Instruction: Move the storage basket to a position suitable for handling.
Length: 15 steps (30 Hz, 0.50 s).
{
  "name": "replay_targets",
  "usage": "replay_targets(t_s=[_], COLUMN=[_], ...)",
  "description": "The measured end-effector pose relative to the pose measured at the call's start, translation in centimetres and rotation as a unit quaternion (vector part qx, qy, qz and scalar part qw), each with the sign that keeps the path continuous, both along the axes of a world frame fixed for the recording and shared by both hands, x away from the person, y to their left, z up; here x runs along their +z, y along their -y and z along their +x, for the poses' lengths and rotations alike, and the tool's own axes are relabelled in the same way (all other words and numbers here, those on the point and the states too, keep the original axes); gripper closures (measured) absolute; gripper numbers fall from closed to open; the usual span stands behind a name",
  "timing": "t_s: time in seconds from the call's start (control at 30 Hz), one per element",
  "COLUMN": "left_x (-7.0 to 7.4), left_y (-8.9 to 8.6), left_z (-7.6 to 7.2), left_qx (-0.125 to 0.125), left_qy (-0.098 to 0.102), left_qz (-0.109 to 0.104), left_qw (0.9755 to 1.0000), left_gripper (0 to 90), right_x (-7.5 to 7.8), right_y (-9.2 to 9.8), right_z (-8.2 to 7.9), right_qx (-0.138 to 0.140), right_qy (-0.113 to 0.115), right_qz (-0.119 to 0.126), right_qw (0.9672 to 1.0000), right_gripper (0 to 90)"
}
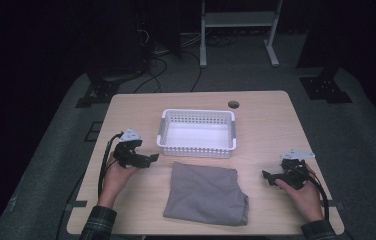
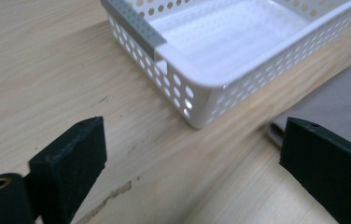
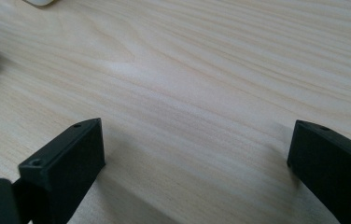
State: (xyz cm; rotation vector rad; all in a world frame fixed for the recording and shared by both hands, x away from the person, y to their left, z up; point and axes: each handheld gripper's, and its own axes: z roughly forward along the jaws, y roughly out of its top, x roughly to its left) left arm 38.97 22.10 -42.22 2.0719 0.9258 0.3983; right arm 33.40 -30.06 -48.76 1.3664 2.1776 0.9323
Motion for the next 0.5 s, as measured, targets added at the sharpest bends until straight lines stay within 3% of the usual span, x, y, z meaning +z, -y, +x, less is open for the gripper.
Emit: replay_targets(t_s=[0.37, 0.5], left_x=[1.5, 1.9], left_y=[1.0, 1.4], left_z=[2.2, 3.7], left_qx=[0.002, 0.009], left_qy=[0.001, -0.001], left_qz=[0.001, -0.001], left_qw=[1.0000, 1.0000], left_gripper=[14.1, 20.8], right_x=[0.0, 0.0], right_y=[0.0, 0.0], right_z=[0.0, 0.0], right_qx=[0.000, 0.000], right_qy=[0.000, 0.000], right_qz=[0.000, 0.000], right_qw=[1.0000, 1.0000], right_gripper=[3.2, 3.2])
